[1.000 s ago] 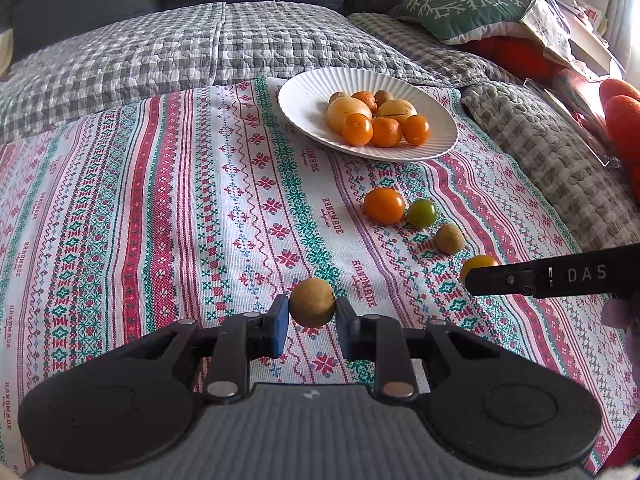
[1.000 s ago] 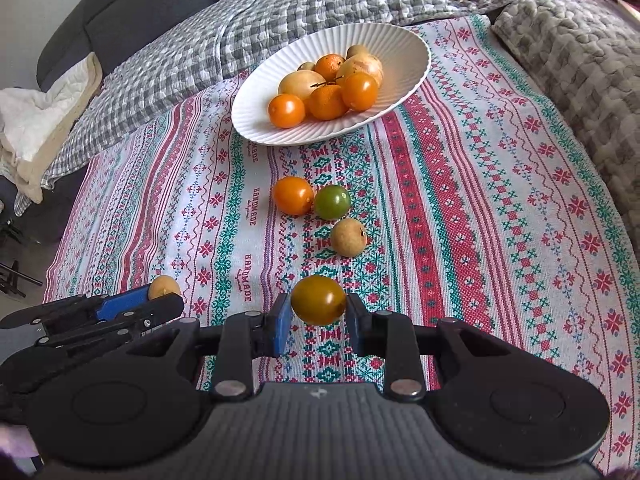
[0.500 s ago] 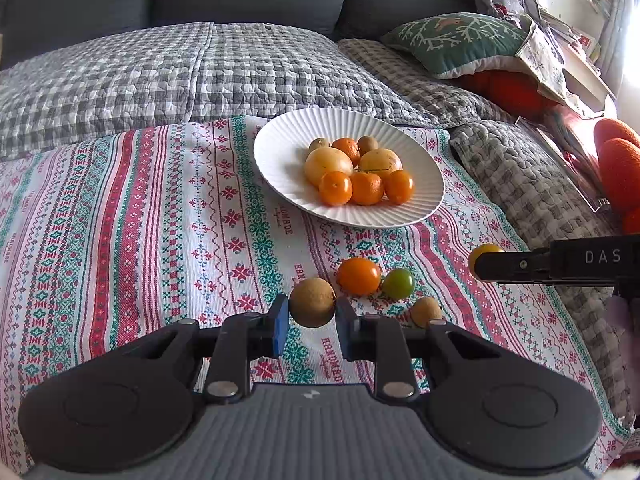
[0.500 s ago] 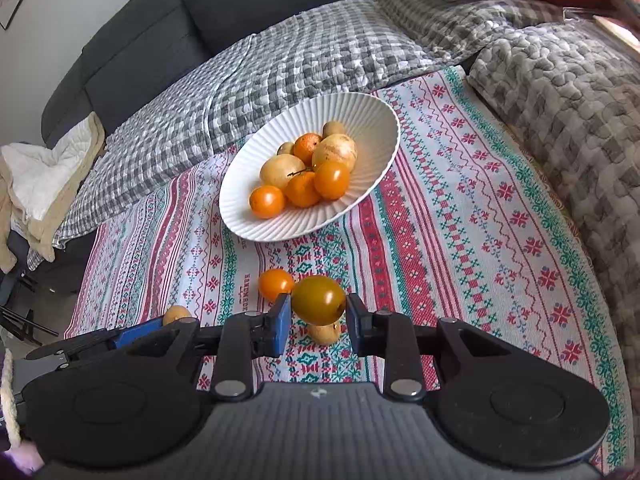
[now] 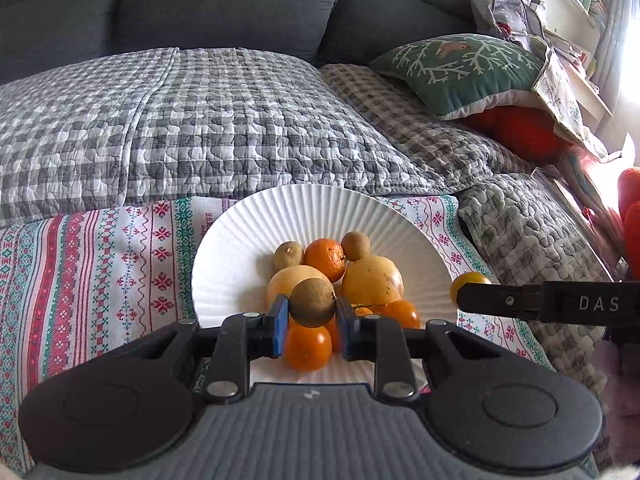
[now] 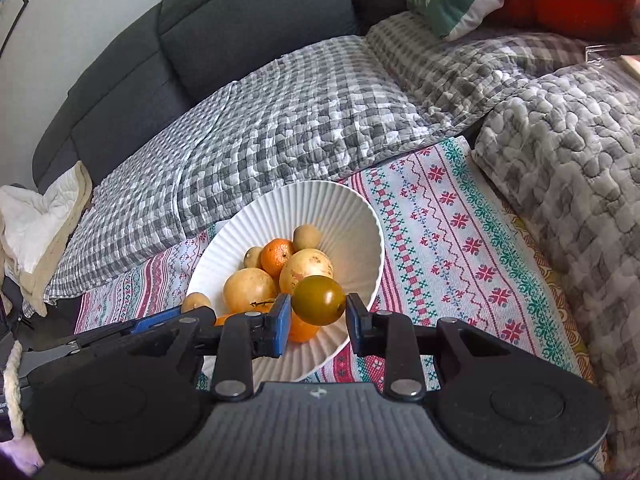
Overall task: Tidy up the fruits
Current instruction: 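Lower both fruits into the white bowl and open both tools, then withdraw both tools toward the orange and green tomatoes on the cloth, then grasp the yellow-green tomato with the left tool while the right tool approaches the pale brown fruit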
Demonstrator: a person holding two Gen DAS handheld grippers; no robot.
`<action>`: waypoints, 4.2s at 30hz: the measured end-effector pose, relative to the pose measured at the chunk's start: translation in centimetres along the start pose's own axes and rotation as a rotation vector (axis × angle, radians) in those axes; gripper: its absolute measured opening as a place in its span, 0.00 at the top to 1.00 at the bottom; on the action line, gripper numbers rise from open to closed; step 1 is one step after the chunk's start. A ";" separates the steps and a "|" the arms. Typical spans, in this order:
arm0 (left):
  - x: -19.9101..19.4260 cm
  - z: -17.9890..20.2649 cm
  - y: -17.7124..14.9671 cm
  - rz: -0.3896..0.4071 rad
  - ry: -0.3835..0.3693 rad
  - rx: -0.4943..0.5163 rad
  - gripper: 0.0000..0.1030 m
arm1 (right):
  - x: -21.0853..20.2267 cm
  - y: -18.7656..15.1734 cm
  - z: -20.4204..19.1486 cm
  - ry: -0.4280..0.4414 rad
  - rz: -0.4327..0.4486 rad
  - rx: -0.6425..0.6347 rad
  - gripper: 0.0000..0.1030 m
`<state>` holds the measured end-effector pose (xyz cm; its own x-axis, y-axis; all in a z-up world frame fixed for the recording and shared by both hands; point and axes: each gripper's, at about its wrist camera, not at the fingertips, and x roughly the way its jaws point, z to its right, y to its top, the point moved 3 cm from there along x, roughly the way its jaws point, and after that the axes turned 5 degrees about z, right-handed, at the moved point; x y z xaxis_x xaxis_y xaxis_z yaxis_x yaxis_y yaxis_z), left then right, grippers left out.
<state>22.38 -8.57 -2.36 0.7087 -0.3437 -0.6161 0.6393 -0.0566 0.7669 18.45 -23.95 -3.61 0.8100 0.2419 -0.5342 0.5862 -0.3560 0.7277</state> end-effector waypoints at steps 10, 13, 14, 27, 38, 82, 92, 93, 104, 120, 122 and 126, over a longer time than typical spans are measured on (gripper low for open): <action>6.4 0.4 3.6 0.001 0.013 -0.045 0.87 | 3.9 1.6 0.9 0.016 -0.020 0.053 0.74; 7.6 0.6 3.7 -0.006 0.016 -0.047 0.87 | 4.8 1.7 1.2 0.016 -0.027 0.060 0.74; 8.0 0.7 3.7 -0.010 0.019 -0.043 0.87 | 5.0 1.7 1.3 0.012 -0.029 0.060 0.74; 9.6 0.9 3.2 -0.028 0.038 -0.020 0.83 | 5.7 2.0 1.4 0.028 -0.034 0.037 0.72; 5.9 0.7 3.4 0.015 0.078 0.001 0.50 | 2.8 1.9 0.8 0.005 -0.012 -0.004 0.52; -14.1 -0.3 -9.8 -0.037 0.172 0.141 0.08 | -9.2 -9.4 -5.5 -0.153 0.002 -0.224 0.05; -16.0 0.9 -13.9 -0.098 0.113 0.201 0.08 | -9.9 -13.0 -5.4 -0.209 -0.031 -0.281 0.03; -16.1 1.0 -14.2 -0.104 0.108 0.215 0.08 | -9.9 -13.5 -5.4 -0.222 -0.044 -0.299 0.03; -17.1 2.5 -17.9 -0.198 -0.106 0.381 0.09 | -9.7 -15.0 -5.2 -0.309 -0.079 -0.385 0.01; -16.5 3.2 -19.3 -0.241 -0.252 0.424 0.54 | -9.4 -15.2 -5.1 -0.308 -0.103 -0.370 0.01; -16.2 3.6 -19.2 -0.244 -0.258 0.421 0.58 | -9.3 -15.2 -5.1 -0.308 -0.105 -0.366 0.01; -15.5 4.3 -19.1 -0.259 -0.260 0.402 0.67 | -9.3 -15.2 -5.1 -0.310 -0.107 -0.365 0.01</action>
<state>-2.11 -6.18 -6.70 0.4131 -0.4887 -0.7685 0.5822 -0.5071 0.6355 2.11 -16.15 -7.49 0.7351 -0.0400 -0.6767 0.6775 0.0092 0.7354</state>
